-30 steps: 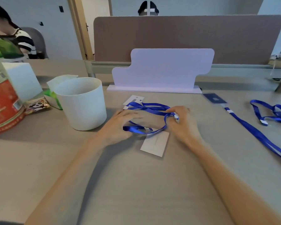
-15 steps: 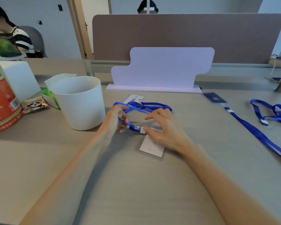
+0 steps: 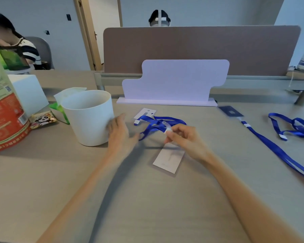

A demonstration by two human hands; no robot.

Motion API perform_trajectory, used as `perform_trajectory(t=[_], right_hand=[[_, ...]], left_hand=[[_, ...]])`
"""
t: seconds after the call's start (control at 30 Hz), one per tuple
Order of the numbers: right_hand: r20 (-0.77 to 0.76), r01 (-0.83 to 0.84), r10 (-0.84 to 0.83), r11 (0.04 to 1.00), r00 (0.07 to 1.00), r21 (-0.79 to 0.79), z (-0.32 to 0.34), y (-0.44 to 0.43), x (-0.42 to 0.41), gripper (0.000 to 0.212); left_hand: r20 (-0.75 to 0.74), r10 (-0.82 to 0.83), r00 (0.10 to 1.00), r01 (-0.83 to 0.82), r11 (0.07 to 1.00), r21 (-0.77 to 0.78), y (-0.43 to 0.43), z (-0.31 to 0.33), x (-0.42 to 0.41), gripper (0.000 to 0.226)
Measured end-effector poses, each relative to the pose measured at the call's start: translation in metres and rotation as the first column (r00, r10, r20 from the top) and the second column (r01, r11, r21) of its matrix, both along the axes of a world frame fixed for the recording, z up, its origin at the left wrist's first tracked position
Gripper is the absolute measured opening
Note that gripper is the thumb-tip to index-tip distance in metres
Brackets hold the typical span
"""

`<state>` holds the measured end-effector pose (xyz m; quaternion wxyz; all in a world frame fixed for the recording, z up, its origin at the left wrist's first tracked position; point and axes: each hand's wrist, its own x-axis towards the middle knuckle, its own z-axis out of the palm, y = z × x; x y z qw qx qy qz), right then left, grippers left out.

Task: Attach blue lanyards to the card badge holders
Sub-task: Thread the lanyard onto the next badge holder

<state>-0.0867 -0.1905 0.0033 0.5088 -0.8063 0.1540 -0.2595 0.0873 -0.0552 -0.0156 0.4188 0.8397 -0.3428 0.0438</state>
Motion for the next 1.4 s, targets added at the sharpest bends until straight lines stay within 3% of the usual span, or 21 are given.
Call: perform_trajectory(t=[0.03,0.1,0.2,0.3,0.43,0.57,0.67,0.73,0.8,0.9,1.0,1.07,1.23,1.4], right_hand=[[0.035,0.009,-0.011,0.998,0.999,0.061,0.004,0.000,-0.003,0.020],[0.045,0.040,-0.044,0.995,0.998,0.095,0.009,0.000,-0.007,0.024],[-0.015,0.100,-0.100,0.995,0.995,-0.001,0.009,-0.001,-0.011,0.026],[-0.034,0.165,-0.170,0.979,0.985,-0.123,0.009,-0.003,-0.018,0.020],[0.025,0.259,-0.261,0.933,0.965,-0.250,0.018,-0.003,-0.029,0.021],[0.080,0.349,-0.339,0.910,0.937,-0.225,0.030,-0.006,-0.037,0.022],[0.130,0.341,-0.327,0.934,0.936,-0.109,0.041,-0.007,-0.040,0.025],[0.160,0.350,-0.348,0.937,0.924,0.017,0.049,-0.007,-0.042,0.025],[0.158,0.339,-0.383,0.907,0.910,0.248,0.056,-0.008,-0.045,0.023],[0.114,0.178,-0.293,0.800,0.949,0.572,0.065,-0.011,-0.050,0.024],[0.019,0.146,-0.178,0.859,0.984,0.491,0.066,-0.007,-0.052,0.028],[0.043,0.191,-0.235,0.874,0.971,0.447,0.072,-0.003,-0.051,0.023],[0.246,0.111,-0.349,0.749,0.904,0.653,0.091,-0.010,-0.049,0.016],[0.304,0.056,-0.416,0.663,0.857,0.747,0.107,-0.018,-0.050,0.015]], left_hand=[[0.146,-0.074,0.986,0.067,0.997,0.048,-0.001,0.001,-0.004,0.072],[0.178,-0.273,0.946,0.269,0.962,0.047,-0.006,0.007,-0.017,0.061],[-0.218,-0.507,0.834,0.486,0.862,-0.145,-0.011,0.022,-0.039,0.042],[-0.435,-0.533,0.726,0.509,0.841,-0.182,-0.016,0.037,-0.054,0.041],[-0.407,-0.566,0.717,0.581,0.808,-0.100,-0.025,0.044,-0.067,0.036],[-0.416,-0.582,0.698,0.594,0.796,-0.116,-0.033,0.057,-0.078,0.023],[-0.403,-0.622,0.672,0.662,0.748,-0.052,-0.039,0.068,-0.094,0.009],[-0.371,-0.626,0.686,0.667,0.745,-0.021,-0.045,0.071,-0.101,0.013],[-0.349,-0.631,0.693,0.659,0.751,-0.049,-0.048,0.077,-0.106,0.020],[-0.364,-0.634,0.682,0.636,0.760,-0.131,-0.051,0.087,-0.111,0.027],[-0.384,-0.644,0.662,0.640,0.752,-0.160,-0.052,0.095,-0.111,0.029],[-0.373,-0.631,0.681,0.640,0.759,-0.115,-0.052,0.099,-0.108,0.030],[-0.353,-0.612,0.708,0.636,0.769,-0.057,-0.046,0.101,-0.095,0.032],[-0.289,-0.544,0.788,0.585,0.808,0.075,-0.037,0.099,-0.073,0.027]])
